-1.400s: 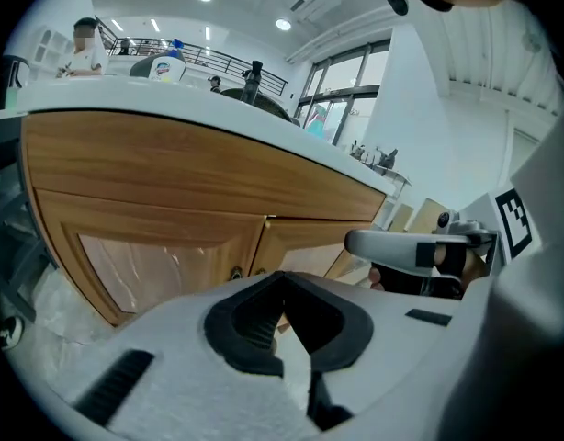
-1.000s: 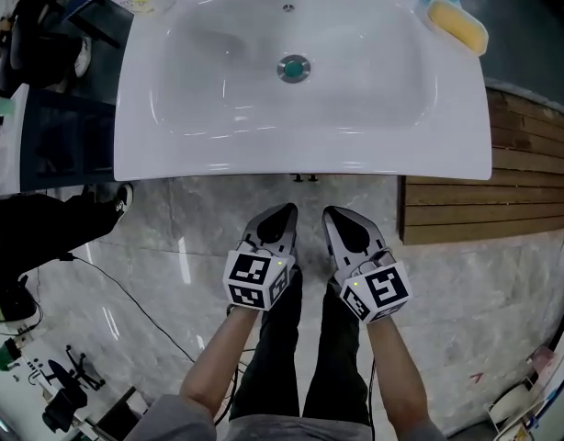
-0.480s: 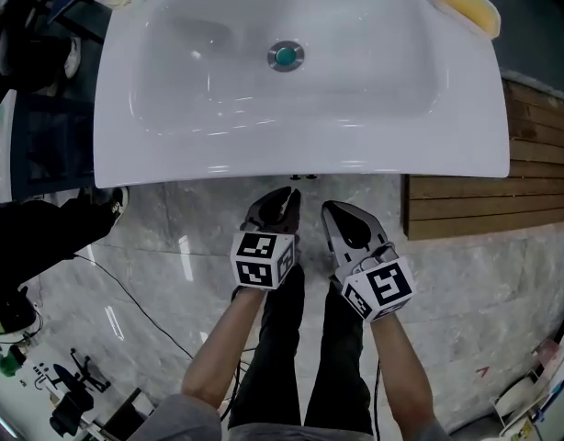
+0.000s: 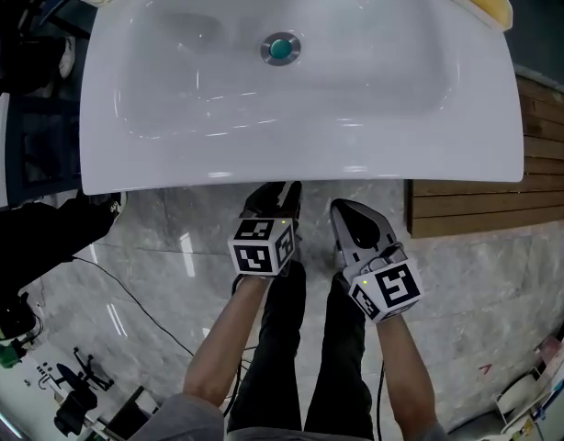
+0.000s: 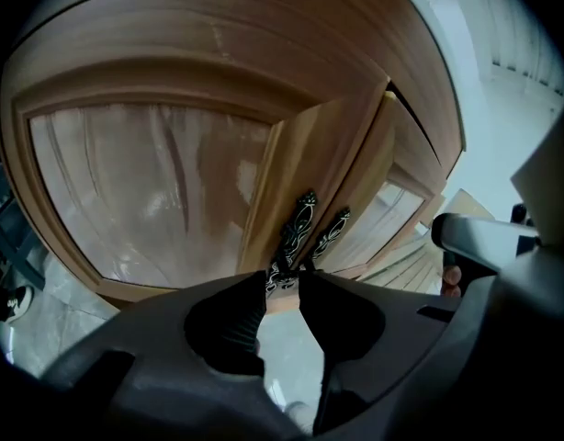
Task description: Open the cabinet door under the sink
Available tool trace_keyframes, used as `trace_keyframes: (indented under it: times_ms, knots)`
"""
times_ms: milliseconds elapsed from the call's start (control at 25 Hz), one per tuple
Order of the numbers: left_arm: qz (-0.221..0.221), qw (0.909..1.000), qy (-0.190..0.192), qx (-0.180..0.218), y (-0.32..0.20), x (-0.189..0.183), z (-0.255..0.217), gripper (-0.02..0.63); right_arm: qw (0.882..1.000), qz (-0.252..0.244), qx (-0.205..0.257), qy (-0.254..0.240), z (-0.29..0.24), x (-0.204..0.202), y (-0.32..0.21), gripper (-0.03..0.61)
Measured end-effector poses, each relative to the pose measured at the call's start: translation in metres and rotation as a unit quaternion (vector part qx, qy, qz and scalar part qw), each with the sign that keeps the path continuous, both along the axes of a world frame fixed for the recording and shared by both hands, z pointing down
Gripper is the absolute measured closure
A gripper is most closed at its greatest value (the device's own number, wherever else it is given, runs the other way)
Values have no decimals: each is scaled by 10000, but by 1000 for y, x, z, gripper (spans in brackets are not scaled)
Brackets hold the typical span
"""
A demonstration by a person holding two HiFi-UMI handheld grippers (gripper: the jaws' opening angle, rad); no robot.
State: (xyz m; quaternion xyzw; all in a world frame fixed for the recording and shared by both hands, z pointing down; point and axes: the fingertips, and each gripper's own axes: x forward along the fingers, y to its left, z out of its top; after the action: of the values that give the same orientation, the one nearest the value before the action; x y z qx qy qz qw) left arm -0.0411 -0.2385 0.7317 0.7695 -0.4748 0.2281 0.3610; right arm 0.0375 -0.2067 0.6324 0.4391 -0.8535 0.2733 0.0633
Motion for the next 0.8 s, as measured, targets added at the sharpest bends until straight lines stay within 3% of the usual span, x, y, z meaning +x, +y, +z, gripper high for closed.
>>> trace_keyframes:
  times_ms: [360, 800]
  knots:
    - [-46, 9997, 100, -215, -8, 6, 7, 500, 9999, 77, -148, -15, 14, 5, 7, 571]
    - [-117, 9991, -95, -404, -9, 9, 14, 514, 9997, 213, -132, -53, 11, 18, 1, 571]
